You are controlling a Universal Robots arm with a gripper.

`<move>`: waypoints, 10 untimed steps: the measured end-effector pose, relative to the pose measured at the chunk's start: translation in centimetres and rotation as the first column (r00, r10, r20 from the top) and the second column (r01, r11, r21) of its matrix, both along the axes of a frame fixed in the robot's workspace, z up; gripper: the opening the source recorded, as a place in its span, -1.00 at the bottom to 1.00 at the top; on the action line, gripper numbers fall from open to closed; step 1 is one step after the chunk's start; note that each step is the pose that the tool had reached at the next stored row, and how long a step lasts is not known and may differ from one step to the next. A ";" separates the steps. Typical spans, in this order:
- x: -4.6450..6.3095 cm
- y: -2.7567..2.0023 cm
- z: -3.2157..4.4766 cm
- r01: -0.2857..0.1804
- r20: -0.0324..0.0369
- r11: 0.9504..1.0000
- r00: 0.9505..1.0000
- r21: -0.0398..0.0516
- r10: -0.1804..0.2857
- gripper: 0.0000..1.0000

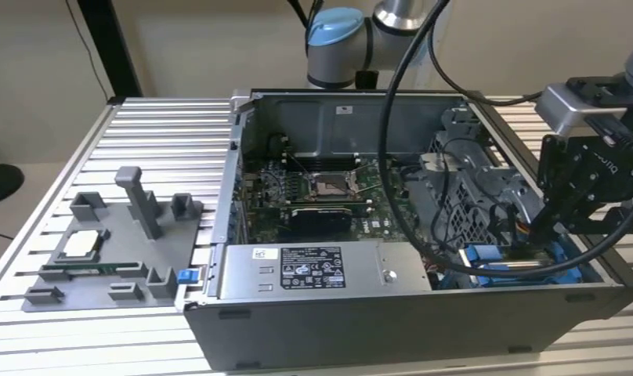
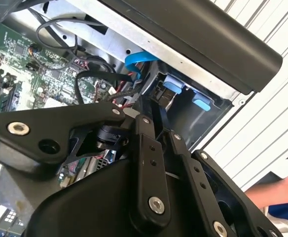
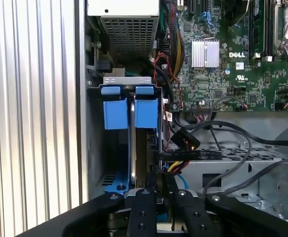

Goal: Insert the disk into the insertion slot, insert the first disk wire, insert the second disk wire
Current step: 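Insert the second disk wire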

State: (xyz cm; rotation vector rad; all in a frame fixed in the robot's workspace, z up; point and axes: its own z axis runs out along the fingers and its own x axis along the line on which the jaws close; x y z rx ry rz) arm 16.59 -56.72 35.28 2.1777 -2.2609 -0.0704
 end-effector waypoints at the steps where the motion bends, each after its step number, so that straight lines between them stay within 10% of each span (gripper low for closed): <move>1: 0.0 -0.03 -0.11 0.000 0.000 1.000 1.000 0.000 0.000 -1.00; 10: 0.1 -0.50 -0.58 -0.003 0.005 1.000 1.000 0.000 0.003 -1.00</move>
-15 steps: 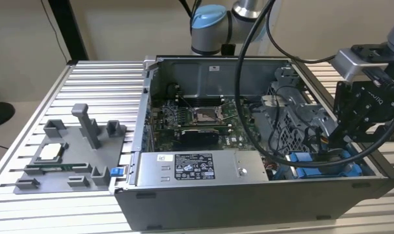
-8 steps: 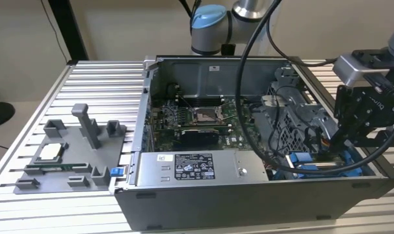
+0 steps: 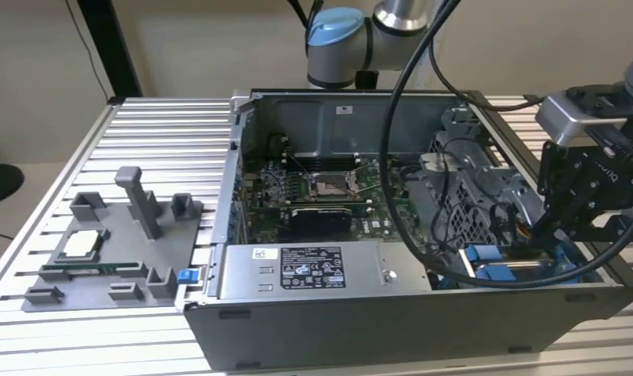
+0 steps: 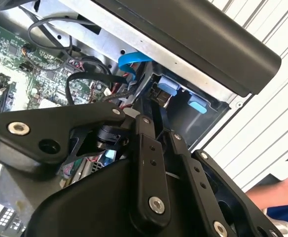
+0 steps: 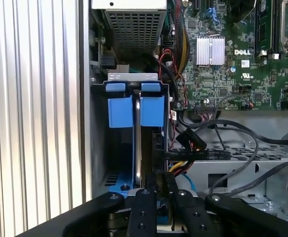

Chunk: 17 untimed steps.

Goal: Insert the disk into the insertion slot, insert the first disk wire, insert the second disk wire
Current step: 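Insert the second disk wire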

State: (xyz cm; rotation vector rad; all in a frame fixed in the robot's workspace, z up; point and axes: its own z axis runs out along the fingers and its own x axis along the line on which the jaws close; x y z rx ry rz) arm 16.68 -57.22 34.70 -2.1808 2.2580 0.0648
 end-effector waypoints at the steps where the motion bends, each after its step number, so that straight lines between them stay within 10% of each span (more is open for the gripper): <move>1: 0.0 -0.02 -0.08 0.000 0.001 1.000 1.000 0.000 0.000 -1.00; 17: -0.6 0.01 -0.19 0.000 0.036 1.000 0.999 0.009 0.000 -1.00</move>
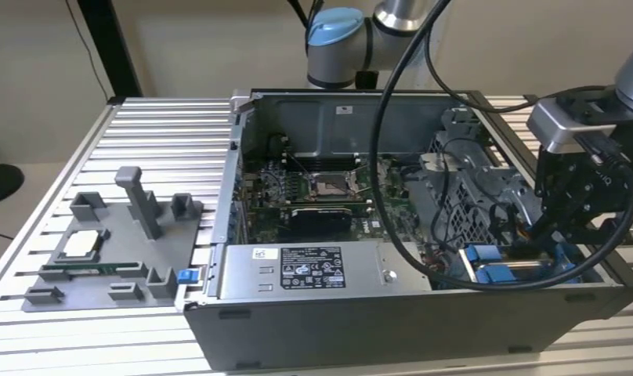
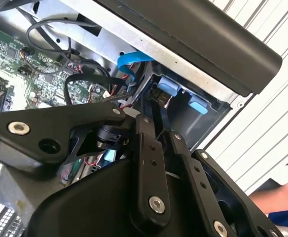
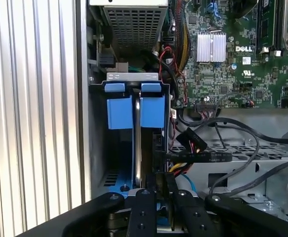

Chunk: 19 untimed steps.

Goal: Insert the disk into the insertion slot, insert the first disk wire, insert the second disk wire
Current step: 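Insert the second disk wire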

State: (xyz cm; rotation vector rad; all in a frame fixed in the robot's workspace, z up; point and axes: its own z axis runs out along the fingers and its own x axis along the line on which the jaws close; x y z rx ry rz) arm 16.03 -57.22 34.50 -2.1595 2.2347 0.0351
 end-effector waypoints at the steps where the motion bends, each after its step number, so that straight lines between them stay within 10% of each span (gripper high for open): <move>1: 0.0 0.01 -0.01 0.000 0.003 1.000 1.000 0.000 0.000 -1.00; 19: -0.3 0.22 -0.10 0.003 0.013 1.000 1.000 0.001 -0.003 -1.00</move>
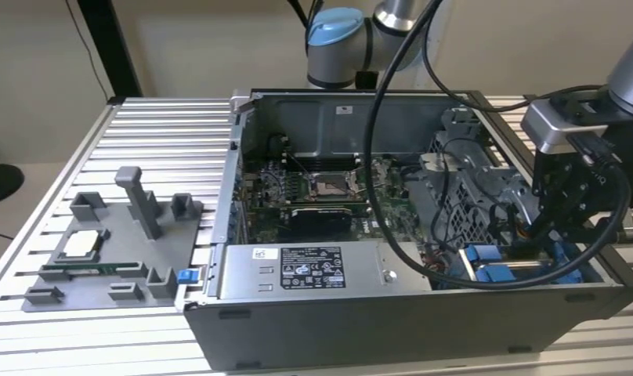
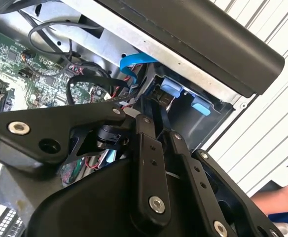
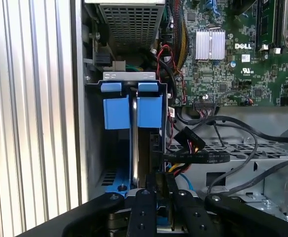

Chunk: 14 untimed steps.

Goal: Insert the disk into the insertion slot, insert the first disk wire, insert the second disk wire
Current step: 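Insert the second disk wire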

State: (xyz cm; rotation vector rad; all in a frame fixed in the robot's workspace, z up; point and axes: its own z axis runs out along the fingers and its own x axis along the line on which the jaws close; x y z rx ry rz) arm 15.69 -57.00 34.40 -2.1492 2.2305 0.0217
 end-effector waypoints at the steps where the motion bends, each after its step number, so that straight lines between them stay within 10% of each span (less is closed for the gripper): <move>1: 0.0 0.00 -0.01 0.001 0.000 1.000 1.000 0.000 -0.001 -1.00; 14: -0.2 0.04 -0.22 0.016 0.003 1.000 1.000 0.000 -0.016 -1.00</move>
